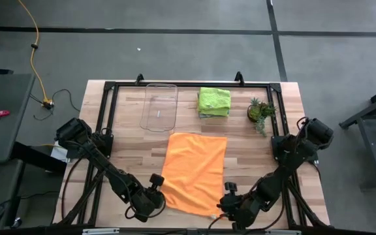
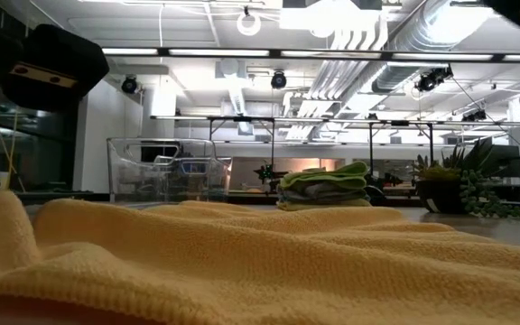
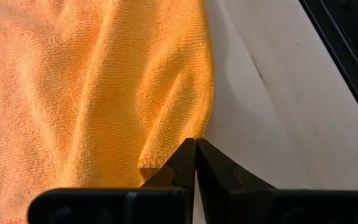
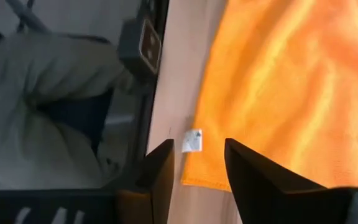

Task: Fold microfiber towels
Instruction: Fold the orange microfiber cloth

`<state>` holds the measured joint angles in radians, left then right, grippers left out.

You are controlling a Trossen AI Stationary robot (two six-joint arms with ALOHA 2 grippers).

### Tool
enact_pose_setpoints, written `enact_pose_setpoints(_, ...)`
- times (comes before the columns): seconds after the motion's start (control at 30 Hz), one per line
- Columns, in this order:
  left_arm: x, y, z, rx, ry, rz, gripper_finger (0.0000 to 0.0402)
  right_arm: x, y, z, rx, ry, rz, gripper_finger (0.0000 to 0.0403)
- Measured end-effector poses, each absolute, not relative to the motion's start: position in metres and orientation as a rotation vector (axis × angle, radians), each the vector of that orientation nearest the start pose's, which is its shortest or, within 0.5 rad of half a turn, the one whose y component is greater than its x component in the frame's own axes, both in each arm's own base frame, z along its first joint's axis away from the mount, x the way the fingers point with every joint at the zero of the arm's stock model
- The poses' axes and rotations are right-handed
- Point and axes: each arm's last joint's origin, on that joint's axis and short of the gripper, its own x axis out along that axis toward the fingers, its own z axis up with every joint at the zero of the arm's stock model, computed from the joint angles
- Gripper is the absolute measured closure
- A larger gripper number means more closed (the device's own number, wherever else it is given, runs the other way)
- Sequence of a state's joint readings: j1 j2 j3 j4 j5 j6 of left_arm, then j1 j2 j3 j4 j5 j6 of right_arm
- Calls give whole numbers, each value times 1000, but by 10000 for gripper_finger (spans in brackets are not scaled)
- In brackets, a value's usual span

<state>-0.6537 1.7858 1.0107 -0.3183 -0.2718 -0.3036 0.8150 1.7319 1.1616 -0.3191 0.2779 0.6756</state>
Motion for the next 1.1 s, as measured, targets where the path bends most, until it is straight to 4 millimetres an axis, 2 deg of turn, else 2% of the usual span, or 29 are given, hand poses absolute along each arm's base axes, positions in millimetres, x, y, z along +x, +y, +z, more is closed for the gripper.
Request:
enact_pose_setpoints(0.2, 272, -199, 148, 203, 1019, -194, 401, 265, 272, 179, 64, 999, 281, 268)
enact_pose_setpoints(0.33, 272, -199, 148, 195, 1020, -190, 401, 271, 282, 174, -41, 1091, 263, 268)
enact_pose_setpoints(0.5, 272, -200, 149, 175, 1023, -186, 401, 277, 295, 165, -51, 1153, 301, 268)
enact_pose_setpoints(0.63, 272, -200, 149, 170, 1025, -191, 401, 277, 296, 150, -61, 1210, 281, 268)
enact_pose_setpoints(1.1, 272, -200, 149, 150, 1027, -183, 401, 278, 297, 138, -54, 1222, 254, 268)
